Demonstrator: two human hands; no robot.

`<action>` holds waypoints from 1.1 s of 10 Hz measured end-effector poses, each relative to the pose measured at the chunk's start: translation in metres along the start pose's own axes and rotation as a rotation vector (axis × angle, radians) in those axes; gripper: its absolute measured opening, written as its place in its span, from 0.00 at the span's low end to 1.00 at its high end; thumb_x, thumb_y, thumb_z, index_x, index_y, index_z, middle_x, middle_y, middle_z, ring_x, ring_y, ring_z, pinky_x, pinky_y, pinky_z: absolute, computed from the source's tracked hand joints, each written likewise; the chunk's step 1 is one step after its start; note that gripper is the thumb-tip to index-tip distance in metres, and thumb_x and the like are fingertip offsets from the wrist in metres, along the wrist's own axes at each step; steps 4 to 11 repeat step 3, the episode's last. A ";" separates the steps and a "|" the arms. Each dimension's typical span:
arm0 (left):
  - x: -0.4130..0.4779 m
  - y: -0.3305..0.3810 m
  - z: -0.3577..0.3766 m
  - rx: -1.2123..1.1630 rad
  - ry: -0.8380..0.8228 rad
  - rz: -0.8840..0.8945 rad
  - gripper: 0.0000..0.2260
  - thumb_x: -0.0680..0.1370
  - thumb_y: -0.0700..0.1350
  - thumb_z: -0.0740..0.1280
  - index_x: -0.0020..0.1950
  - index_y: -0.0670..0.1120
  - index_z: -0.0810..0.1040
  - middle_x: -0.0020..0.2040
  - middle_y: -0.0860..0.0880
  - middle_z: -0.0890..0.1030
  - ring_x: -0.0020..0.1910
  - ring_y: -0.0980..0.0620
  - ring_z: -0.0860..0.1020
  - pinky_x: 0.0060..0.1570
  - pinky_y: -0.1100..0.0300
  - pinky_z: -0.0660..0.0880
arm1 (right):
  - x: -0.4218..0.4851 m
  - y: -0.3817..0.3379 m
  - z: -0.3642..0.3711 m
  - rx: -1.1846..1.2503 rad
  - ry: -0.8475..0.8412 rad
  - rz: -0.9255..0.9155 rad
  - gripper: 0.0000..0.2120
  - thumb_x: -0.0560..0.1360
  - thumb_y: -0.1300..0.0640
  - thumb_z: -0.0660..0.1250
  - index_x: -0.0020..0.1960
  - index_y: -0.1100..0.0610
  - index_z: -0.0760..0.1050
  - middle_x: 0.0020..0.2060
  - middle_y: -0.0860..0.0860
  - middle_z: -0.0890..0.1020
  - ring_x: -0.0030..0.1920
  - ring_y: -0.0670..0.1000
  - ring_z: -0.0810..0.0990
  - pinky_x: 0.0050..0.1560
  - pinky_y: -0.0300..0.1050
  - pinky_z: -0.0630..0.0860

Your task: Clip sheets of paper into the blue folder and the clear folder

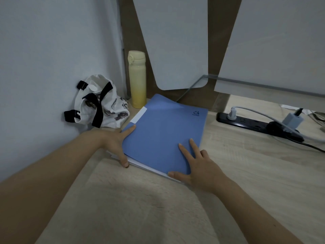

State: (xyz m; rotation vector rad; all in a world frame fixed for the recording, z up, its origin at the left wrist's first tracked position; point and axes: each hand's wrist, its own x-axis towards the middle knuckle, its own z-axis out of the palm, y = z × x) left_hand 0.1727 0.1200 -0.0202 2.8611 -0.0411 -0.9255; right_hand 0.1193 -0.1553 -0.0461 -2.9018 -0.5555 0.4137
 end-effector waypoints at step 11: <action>-0.041 0.011 0.032 0.002 0.453 0.134 0.54 0.68 0.56 0.72 0.70 0.59 0.26 0.75 0.52 0.29 0.77 0.49 0.39 0.73 0.54 0.55 | -0.023 0.010 -0.019 0.256 0.040 0.013 0.41 0.71 0.31 0.55 0.75 0.41 0.38 0.76 0.47 0.37 0.72 0.56 0.62 0.64 0.50 0.69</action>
